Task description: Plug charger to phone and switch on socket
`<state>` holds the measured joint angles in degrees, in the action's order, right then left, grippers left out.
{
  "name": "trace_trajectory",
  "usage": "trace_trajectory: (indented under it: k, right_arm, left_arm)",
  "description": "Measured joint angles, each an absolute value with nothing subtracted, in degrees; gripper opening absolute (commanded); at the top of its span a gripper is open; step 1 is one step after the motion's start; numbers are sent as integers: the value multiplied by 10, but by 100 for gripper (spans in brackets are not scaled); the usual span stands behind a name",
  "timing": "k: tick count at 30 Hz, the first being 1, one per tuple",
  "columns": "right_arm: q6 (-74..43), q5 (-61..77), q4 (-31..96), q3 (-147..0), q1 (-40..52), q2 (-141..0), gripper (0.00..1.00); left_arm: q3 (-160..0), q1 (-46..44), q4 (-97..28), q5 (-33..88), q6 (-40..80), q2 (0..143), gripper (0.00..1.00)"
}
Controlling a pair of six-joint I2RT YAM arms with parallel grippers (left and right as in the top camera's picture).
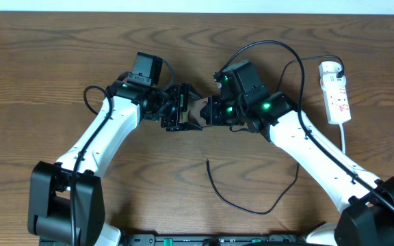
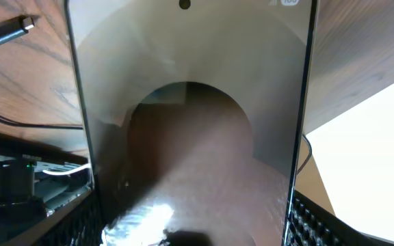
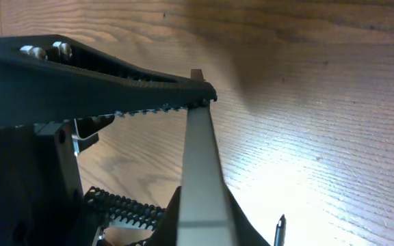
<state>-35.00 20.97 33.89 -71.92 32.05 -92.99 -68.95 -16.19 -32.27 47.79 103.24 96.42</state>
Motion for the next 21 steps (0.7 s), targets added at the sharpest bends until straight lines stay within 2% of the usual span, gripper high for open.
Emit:
trace_trajectory:
  k: [12,16,19,21]
  right_arm:
    - [-350,209,340,-719,321,-930,1]
    - [-350,208,340,-719,321,-930,1]
    - [-350,208,340,-719,321,-930,1]
    - [-350,208,340,-719,321,-930,1]
  left_arm:
    - [-689,-162,-323,477,1033,964,8]
    - [-689,-162,-323,477,1033,964,46]
    - [-689,-162,-323,477,1033,964,64]
    - [-689,-162,-323,477,1033,964,70]
